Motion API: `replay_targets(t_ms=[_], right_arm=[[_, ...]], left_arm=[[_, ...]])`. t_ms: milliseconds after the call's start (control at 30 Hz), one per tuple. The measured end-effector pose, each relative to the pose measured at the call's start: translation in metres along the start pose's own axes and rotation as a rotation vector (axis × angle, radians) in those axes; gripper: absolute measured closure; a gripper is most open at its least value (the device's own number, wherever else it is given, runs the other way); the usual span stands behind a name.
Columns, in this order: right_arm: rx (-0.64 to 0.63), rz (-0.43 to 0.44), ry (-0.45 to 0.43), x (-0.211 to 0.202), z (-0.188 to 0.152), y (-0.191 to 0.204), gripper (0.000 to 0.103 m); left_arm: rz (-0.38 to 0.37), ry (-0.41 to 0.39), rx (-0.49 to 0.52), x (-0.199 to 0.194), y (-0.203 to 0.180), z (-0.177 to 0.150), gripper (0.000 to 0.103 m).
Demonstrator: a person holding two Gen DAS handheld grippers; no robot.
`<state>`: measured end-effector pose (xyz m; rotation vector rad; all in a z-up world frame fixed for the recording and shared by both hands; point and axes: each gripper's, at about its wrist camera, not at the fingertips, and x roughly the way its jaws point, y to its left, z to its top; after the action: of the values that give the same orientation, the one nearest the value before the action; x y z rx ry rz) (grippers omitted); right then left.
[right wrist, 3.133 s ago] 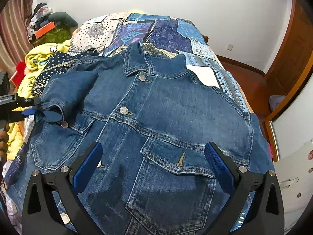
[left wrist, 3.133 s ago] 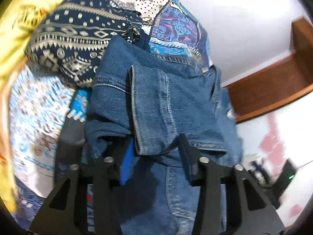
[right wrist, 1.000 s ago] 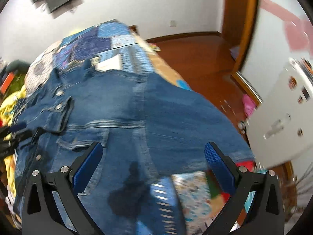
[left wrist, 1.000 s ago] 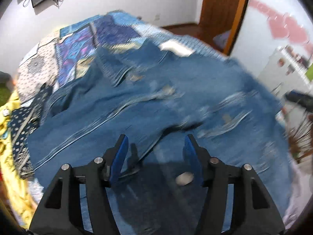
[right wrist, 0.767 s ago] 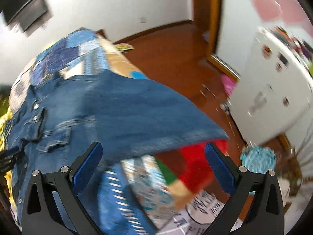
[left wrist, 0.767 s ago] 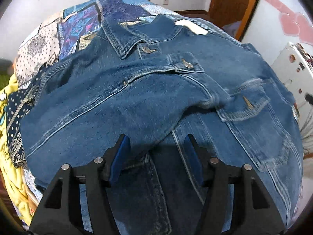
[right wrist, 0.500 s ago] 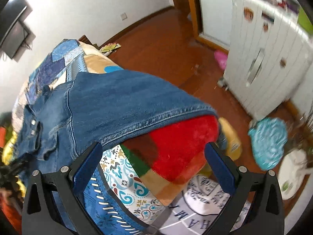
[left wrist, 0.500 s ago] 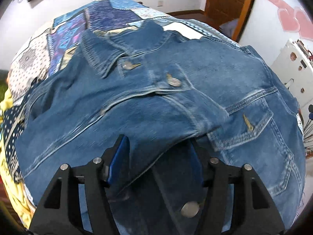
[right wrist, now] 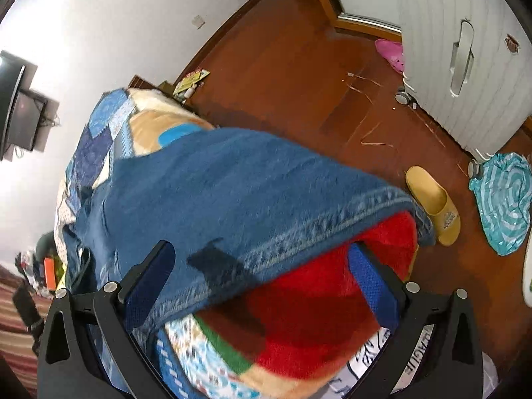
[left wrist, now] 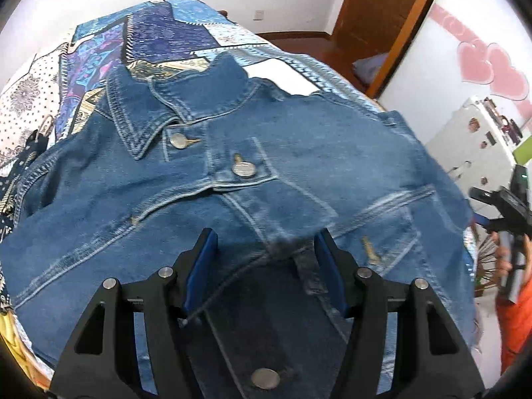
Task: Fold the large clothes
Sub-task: 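Grasp the other jacket sleeve with the right tool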
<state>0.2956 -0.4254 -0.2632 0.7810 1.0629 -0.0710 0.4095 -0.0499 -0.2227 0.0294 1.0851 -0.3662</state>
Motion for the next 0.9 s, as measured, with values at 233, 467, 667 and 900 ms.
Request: replay_targets(t_ms=[233, 467, 667, 900], right_arm=[[-0.019, -0.096, -0.041, 0.011, 0.017, 0.003, 0.012], [-0.032, -0.168, -0.064, 0.01, 0.027, 0.0, 0.077], [-0.076, -0.155, -0.106, -0.006, 0.03, 0.021, 0.091], [-0.182, -0.055, -0.204, -0.044, 0.036, 0.076, 0.094]], left_arm=[[0.001, -0.01, 0.003, -0.012, -0.007, -0.011, 0.044], [0.028, -0.037, -0.019, -0.028, 0.007, -0.022, 0.044], [0.039, -0.058, -0.064, -0.043, 0.026, -0.032, 0.044], [0.047, -0.094, -0.092, -0.062, 0.04, -0.044, 0.044]])
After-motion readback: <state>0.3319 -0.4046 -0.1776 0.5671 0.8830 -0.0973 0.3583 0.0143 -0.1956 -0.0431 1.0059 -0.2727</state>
